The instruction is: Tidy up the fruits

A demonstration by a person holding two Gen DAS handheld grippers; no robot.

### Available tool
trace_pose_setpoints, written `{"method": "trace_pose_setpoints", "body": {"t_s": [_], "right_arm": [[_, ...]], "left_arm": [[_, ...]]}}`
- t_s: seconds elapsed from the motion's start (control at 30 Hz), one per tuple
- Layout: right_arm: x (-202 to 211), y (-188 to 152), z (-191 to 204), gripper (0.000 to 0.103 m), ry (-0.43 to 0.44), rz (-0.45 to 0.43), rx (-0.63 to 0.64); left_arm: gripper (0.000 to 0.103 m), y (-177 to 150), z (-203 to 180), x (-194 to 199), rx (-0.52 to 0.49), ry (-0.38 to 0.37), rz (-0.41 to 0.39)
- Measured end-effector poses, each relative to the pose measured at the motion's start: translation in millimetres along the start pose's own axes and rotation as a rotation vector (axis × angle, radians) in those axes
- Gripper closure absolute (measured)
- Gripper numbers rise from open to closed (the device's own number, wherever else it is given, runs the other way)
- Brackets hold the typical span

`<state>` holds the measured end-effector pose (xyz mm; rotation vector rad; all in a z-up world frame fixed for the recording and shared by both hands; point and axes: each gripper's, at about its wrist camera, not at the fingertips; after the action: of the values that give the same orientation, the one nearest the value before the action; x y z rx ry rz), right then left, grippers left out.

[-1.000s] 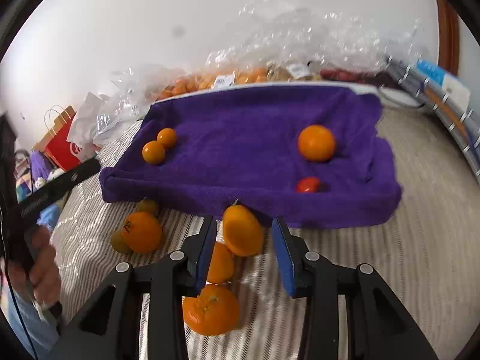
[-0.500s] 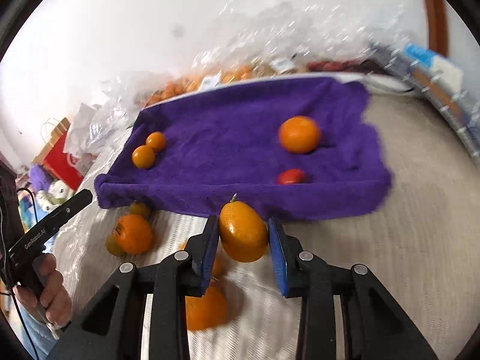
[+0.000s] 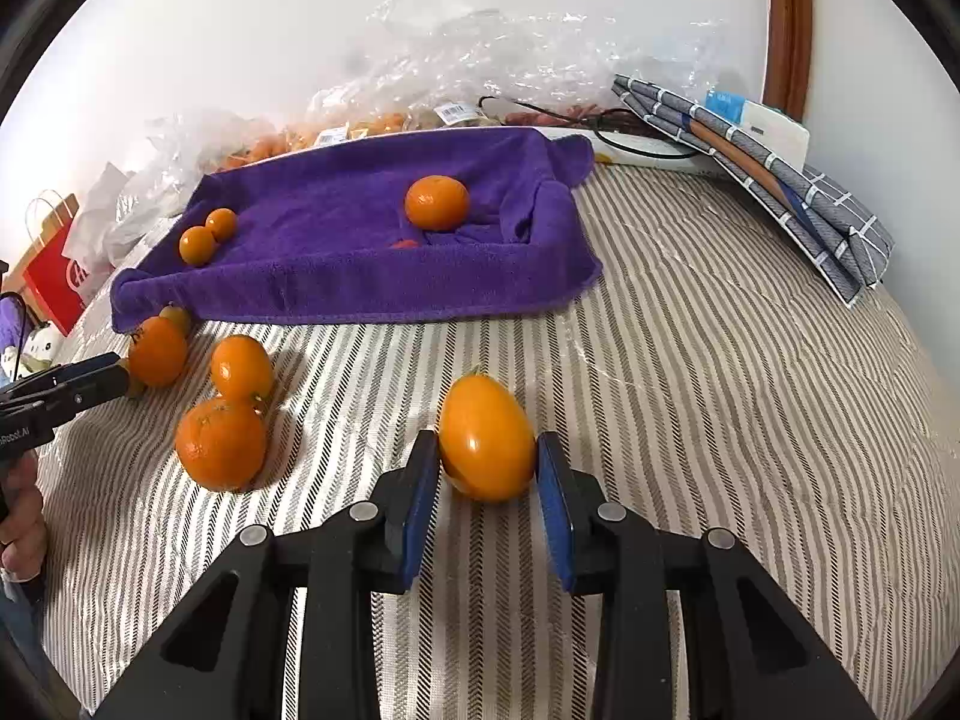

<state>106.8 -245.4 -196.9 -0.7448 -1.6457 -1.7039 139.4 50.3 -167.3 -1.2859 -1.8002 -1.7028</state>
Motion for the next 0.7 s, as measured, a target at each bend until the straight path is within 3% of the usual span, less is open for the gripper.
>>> {"method": "trace_pose_setpoints", "body": {"t_s": [0.17,0.23,0.7], "right_arm": [[-5.4,1.2,0.4,0.071,0.013,0.018,0.0],[-7.9,2.8,1.0,0.072,0.006,0.025,-0.005],[6.7,-1.0,-5.2,0.073,0.02,-0.054,-0.043]], "left_arm": [[0.057,-0.5,-1.5,-3.7,0.01,-0.005,0.02],[0.076,-0.1,-3.3,-5.0,0.009,-0.03,0.019],[0.076,0.5,18.8,19.5,0.105,-0.036,-0.129]]}}
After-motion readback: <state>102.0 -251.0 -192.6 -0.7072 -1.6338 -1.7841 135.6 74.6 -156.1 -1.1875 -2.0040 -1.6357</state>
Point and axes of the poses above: each gripper's, at about its wrist camera, not at the fingertips, and x roughly against the way its jaws point, z to its left, y to its top, and after that the axes turned 4 degrees about z, right-handed
